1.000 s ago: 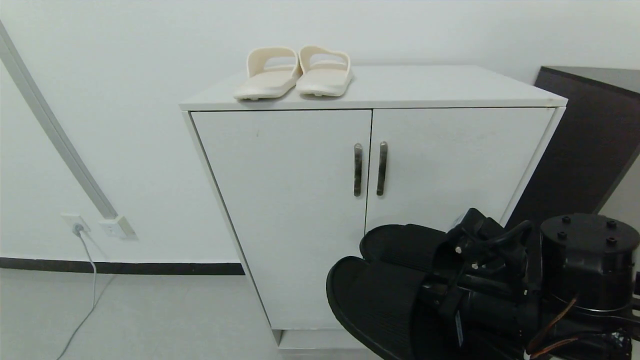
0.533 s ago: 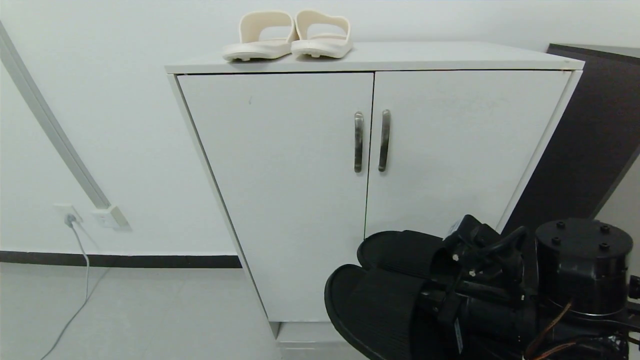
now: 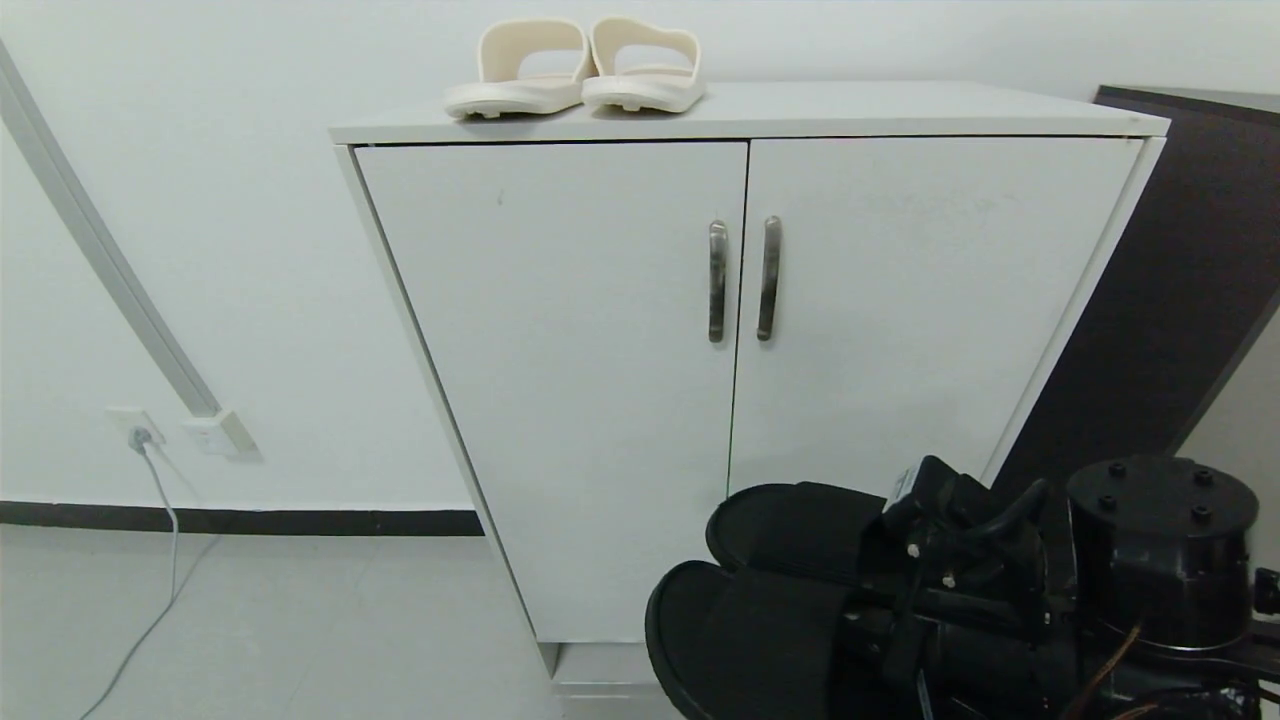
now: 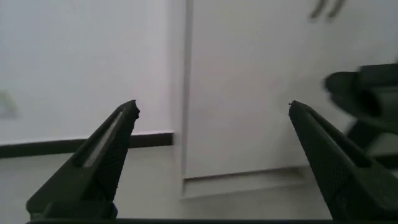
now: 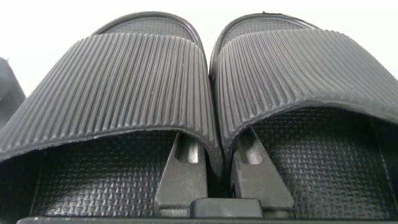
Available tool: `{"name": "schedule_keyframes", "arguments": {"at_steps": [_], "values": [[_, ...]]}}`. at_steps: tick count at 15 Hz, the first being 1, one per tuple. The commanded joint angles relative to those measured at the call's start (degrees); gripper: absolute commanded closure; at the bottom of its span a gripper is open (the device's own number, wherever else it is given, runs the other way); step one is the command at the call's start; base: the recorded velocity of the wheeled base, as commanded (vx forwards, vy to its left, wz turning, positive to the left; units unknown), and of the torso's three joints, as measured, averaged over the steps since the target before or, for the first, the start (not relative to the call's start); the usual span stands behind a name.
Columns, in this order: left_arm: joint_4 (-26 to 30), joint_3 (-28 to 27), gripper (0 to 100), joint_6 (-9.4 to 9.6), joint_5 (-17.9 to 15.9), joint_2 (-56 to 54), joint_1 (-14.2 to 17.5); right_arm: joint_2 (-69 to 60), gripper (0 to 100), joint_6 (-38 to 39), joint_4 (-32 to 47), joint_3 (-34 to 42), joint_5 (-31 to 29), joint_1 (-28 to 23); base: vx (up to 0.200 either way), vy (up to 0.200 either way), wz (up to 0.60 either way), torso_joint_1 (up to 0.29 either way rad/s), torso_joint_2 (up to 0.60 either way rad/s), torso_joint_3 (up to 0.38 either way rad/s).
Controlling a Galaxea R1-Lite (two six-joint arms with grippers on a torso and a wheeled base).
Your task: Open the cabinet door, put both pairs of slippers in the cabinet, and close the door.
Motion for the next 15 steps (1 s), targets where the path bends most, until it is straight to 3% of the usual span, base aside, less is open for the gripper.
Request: {"name": "schedule_keyframes", "arguments": {"at_steps": [1, 3, 4, 5, 7, 9, 10, 11, 15], "values": [[-8.02, -4.51, 0, -0.9, -13.13, 19.98, -0.62, -0.48, 100, -0.11, -0.25, 0.78, 0.77, 0.0, 0.0, 0.0, 0.0, 0.0, 0.0, 0.0], [-15.22, -6.27, 0, -0.98, -16.56, 29.29, -3.52, -0.39, 100, -0.11, -0.25, 0.69, 0.85, -0.09, 0.0, 0.0, 0.0, 0.0, 0.0, 0.0], [-17.95, -8.11, 0, -1.16, -16.3, 34.04, -8.09, -0.22, 100, -0.11, -0.25, 0.69, 0.94, 0.0, 0.0, 0.0, 0.0, 0.0, 0.0, 0.0], [-19.18, -9.08, 0, -1.25, -15.95, 36.24, -10.2, -0.13, 100, -0.11, -0.25, 0.69, 0.94, -0.09, 0.0, 0.0, 0.0, 0.0, 0.0, 0.0], [-24.36, -14.97, 0, -2.13, -8.74, 46.43, -22.41, -0.04, 100, -0.11, -0.25, 0.69, 0.94, -0.09, 0.0, 0.0, 0.0, 0.0, 0.0, 0.0], [-28.85, -19.71, 0, -4.15, -3.29, 53.99, -31.2, 0.13, 100, -0.11, -0.25, 0.61, 0.94, -0.09, 0.0, 0.0, 0.0, 0.0, 0.0, 0.0], [-30.08, -20.94, 0, -4.15, -2.5, 56.1, -32.87, 0.13, 100, -0.11, -0.25, 0.61, 0.94, -0.09, 0.0, 0.0, 0.0, 0.0, 0.0, 0.0], [-33.15, -24.37, 0, -4.15, -1.27, 61.9, -36.56, 0.05, 100, -0.11, -0.25, 0.69, 0.94, -0.09, 0.0, 0.0, 0.0, 0.0, 0.0, 0.0], [-36.05, -36.06, 0, -4.15, -0.56, 72.97, -40.7, 0.05, 100, -0.11, -0.25, 0.69, 0.94, -0.09, 0.0, 0.0, 0.0, 0.0, 0.0, 0.0]]}}
